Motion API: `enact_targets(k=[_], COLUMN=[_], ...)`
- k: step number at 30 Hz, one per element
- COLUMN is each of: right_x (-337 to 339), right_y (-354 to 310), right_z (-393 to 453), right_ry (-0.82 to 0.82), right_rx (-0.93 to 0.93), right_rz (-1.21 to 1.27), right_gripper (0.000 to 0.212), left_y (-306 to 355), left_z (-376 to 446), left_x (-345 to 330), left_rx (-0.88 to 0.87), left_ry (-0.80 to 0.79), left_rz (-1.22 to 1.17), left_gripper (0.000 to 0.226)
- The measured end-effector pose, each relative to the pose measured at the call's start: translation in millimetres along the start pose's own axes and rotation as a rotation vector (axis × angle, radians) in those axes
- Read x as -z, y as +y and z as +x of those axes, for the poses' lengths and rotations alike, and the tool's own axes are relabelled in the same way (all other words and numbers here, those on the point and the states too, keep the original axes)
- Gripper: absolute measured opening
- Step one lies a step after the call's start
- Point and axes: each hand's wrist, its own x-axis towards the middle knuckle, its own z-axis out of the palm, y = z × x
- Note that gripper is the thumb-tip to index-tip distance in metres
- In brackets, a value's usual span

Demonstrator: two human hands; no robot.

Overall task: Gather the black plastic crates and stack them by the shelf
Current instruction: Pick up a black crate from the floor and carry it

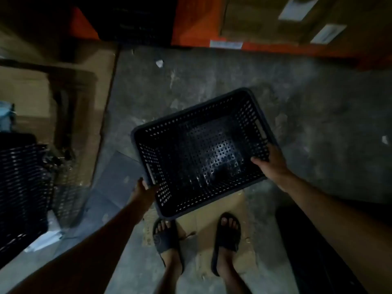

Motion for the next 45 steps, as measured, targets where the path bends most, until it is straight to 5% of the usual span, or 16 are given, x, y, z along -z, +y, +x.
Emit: enact_targets(k=[4,8,12,18,20,27,32,45], right_x=[-29,-48,-32,-13,-5,41,67,107], right_y=[41,60,63,72,67,73,85,104], right_z=[47,60,90,102,105,127,159,245], right_ry=[0.171,0.269,0.26,0.328,0.356,0.512,0.574,0.539], right_rx=[-0.121,-0.219,-0.291,-0.136,-0.07,-0.175,-0.228,-0.196], right_rz=[-0.152,-0.252,-0.217,0.006,0.129,0.377,0.491,0.567], right_gripper=[0.101,0.106,0.085,0.026,0.023,0.022,0.021,0.02], left_y=[-10,-30,-26,-1,24,135,216,286], left_z=[50,74,69,68,67,96,119,152], left_x=[-23,-53,-58,-65,-65,-76,-99,-146], left_rx=[-0.063,-0.11,-0.099,-0.059,-0.126,-0.408,-0.545,-0.58], left_ry=[0.066,0.282,0.433,0.572,0.619,0.547,0.431,0.447], left_rz=[-0.055,0.136,0.153,0.072,0.046,0.22,0.167,0.155], left_gripper=[0.101,0.067,0.053,0.036,0.028,0.021,0.047,0.056])
